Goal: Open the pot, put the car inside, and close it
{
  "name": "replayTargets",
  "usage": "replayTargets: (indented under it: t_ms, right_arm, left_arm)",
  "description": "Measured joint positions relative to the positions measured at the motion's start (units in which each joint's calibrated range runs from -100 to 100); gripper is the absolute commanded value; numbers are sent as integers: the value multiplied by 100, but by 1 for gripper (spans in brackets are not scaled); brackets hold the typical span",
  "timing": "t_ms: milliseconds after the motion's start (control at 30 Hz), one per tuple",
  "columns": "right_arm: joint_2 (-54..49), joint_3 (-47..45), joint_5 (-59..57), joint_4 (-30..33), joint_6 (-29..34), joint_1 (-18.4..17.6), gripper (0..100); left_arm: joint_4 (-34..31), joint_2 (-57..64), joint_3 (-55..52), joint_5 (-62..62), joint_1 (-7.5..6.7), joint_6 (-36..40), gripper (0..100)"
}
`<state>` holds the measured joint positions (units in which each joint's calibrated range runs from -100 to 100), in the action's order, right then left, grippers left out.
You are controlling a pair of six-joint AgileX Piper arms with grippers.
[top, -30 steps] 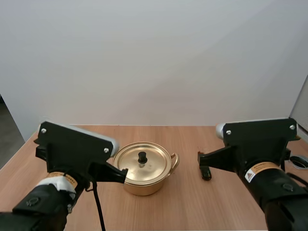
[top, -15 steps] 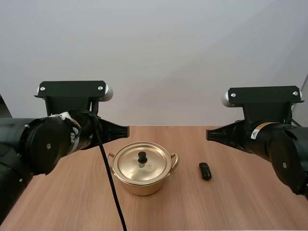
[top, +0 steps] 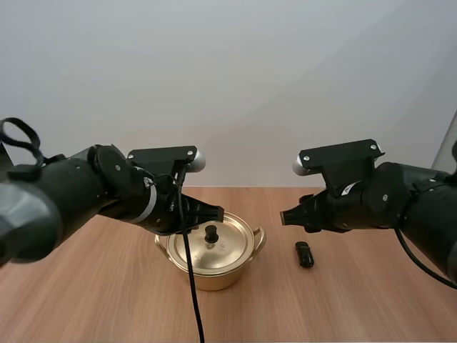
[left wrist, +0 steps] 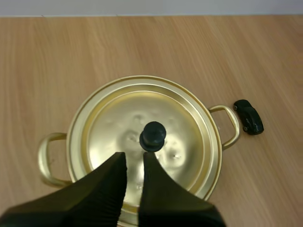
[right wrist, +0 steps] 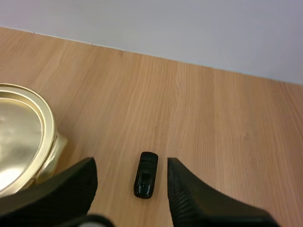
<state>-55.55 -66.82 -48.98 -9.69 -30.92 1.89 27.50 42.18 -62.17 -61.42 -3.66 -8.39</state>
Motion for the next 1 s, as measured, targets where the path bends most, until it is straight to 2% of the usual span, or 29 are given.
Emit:
replayTargets:
  t_ms: [33,67,200,333,633,733,933,1000]
  right_arm:
    - [127,0,64,24,-76,0,77]
    - [235,0,99,37,-140,0,77]
    - [779,0,207,88,-221,0,78]
    - [1141,0,283,136,-221,0,78]
    - [1181,0,339,136,-263,0,78]
    - [1181,0,361,136,-263,0,78]
    - [1181,0,342,122,-263,0,78]
    - [1181,0,296,122,-263,0,78]
  left_arm:
    - [103,-116,54,-36,0,-126,80]
    - [193,-251,122,-53,0,-279,82]
    - [507,-655,402,-156,0,-901,80]
    - [544,-891,557,-241,0,-1461,78]
    - [521,-1754,756,-198,-11,-2662,78]
    - [521,-1907,756,-140,-116,-2755,78]
    - [386,-1948,756,360,-475,-2656,71]
    - [209,-1948,756,443,-508,-2523,71]
